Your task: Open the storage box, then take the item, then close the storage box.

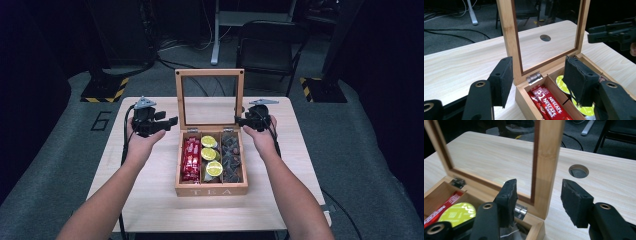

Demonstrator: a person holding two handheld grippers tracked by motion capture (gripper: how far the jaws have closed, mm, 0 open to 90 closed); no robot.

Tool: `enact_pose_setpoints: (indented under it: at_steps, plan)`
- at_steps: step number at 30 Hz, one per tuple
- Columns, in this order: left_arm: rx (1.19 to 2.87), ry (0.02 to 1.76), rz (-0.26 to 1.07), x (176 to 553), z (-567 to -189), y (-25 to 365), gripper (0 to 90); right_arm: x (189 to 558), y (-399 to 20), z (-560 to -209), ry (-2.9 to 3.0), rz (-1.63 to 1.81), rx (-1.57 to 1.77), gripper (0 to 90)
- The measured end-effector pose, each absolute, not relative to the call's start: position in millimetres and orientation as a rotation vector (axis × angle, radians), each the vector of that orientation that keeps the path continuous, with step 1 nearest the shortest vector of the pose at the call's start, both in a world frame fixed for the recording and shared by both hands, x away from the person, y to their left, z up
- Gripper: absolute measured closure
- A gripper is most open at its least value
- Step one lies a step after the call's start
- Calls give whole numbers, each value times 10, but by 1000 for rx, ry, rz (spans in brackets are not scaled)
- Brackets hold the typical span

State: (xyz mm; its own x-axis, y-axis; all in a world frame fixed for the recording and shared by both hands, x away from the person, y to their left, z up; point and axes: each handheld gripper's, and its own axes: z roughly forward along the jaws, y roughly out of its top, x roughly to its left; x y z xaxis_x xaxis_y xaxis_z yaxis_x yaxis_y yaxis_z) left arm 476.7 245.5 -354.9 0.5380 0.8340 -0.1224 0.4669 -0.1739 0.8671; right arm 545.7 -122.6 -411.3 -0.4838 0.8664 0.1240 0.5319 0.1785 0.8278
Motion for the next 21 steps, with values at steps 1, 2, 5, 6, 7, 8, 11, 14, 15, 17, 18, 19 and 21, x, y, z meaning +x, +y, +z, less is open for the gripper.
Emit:
enact_pose_setpoints:
  at_steps: [1,2,5,6,7,8,11,14,15,17,18,19,21]
  plan:
    - [1803,1085,477,4766,-3551,2452,411,5431,-1217,-4096,2096,1213,1322,450]
    - [1797,1089,478,4764,-3552,2451,411,5407,-1212,-4079,2099,1204,1306,449]
    - [1786,1087,486,4769,-3550,2450,411,5344,-1201,-4034,2102,1193,1288,431]
    - [1784,1088,485,4768,-3547,2446,412,5324,-1207,-4017,2108,1198,1292,431]
    - [1782,1079,494,4770,-3546,2440,411,5313,-1211,-4008,2115,1207,1298,429]
    - [1784,1078,489,4764,-3540,2437,411,5304,-1218,-4000,2121,1219,1294,424]
    - [1783,1066,489,4766,-3543,2429,411,5264,-1229,-3980,2139,1216,1267,419]
    - [1794,1079,485,4766,-3550,2424,411,5245,-1234,-3975,2151,1215,1248,411]
    - [1798,1080,487,4769,-3553,2425,411,5243,-1237,-3979,2159,1213,1245,405]
    - [1800,1081,490,4769,-3551,2426,411,5234,-1233,-3988,2171,1212,1244,394]
    - [1795,1081,494,4770,-3553,2424,411,5232,-1234,-3990,2173,1212,1234,391]
    - [1797,1078,492,4771,-3553,2425,411,5224,-1230,-3992,2172,1217,1230,386]
    - [1805,1081,485,4774,-3561,2425,410,5208,-1218,-3998,2178,1217,1226,384]
